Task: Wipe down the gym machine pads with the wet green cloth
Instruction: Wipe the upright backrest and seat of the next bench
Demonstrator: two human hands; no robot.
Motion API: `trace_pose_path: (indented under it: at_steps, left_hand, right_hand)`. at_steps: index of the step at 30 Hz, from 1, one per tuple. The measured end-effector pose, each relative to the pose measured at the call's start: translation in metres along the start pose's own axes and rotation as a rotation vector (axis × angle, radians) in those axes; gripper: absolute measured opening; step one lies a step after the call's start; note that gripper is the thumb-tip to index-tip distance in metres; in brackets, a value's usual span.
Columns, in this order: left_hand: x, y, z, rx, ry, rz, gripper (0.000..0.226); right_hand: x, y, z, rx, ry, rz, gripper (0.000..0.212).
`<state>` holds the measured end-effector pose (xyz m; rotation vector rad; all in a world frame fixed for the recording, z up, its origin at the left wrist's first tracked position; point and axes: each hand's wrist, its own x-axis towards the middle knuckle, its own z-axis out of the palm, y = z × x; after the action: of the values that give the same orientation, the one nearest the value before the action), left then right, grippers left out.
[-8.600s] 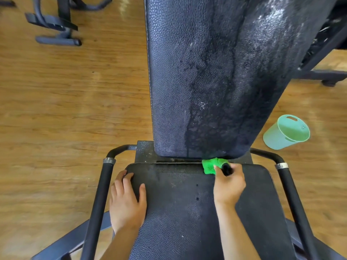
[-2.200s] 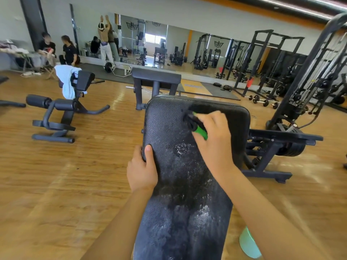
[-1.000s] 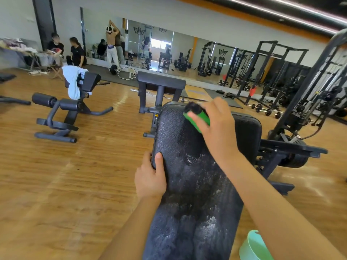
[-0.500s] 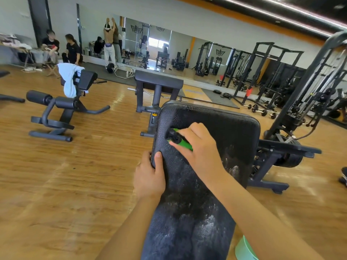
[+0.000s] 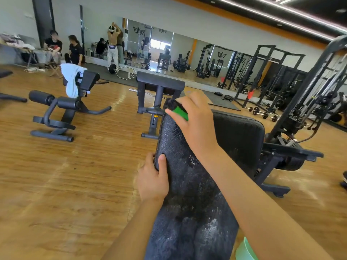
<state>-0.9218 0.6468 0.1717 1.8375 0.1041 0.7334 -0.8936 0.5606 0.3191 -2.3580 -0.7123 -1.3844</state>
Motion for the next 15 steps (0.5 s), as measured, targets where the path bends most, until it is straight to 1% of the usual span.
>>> trace_pose_path:
  at_steps: [3, 5, 6, 8, 11, 15]
  left_hand:
    - [-0.004, -0.004, -0.001, -0.119, -0.046, 0.010, 0.051]
    - [-0.017, -0.014, -0.004, -0.213, -0.085, -0.034, 0.058]
    - [-0.025, -0.019, -0.006, -0.224, -0.102, -0.075, 0.061]
    - [-0.040, -0.027, -0.008, -0.200, -0.114, -0.134, 0.059]
    - [-0.048, -0.033, -0.009, -0.104, -0.111, -0.128, 0.051]
    - [-0.045, -0.037, -0.009, -0.037, -0.070, -0.095, 0.052]
  right_hand:
    - [-0.026, -0.008, 0.001, 0.022, -0.078, -0.075, 0.028]
    - [-0.052, -0.012, 0.004, 0.013, -0.158, -0.134, 0.027]
    - [-0.062, -0.014, 0.005, 0.009, -0.184, -0.156, 0.027]
    - [-0.068, -0.014, 0.005, 0.008, -0.208, -0.166, 0.030]
    - [-0.043, -0.012, -0.002, -0.036, -0.168, -0.126, 0.035]
    - [0.011, -0.005, -0.011, -0.063, -0.082, 0.024, 0.029]
